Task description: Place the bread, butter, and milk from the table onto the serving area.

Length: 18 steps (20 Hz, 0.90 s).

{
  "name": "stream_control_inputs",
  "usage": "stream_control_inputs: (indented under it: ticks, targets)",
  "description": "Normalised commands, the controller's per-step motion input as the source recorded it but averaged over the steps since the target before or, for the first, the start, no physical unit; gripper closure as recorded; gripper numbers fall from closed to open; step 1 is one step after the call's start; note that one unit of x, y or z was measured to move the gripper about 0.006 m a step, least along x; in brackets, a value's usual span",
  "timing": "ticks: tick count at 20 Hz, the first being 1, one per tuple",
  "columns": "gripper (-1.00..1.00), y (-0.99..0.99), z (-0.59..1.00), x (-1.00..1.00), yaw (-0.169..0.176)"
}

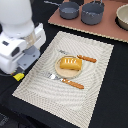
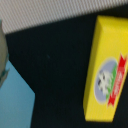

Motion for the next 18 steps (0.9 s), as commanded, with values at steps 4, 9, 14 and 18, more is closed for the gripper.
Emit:
stream_control_inputs:
  ticks: [4,9,14,18]
  targets:
    - [-1.00,-0.23,-0.06,-0.56,-0.105]
    - [-1.00,-0.05,-0.23,-0.23,-0.051]
    - [-1.00,-0.01,-0.30,-0.07,-0.029]
    - [-1.00,0.00,-0.30,-0.06,-0.017]
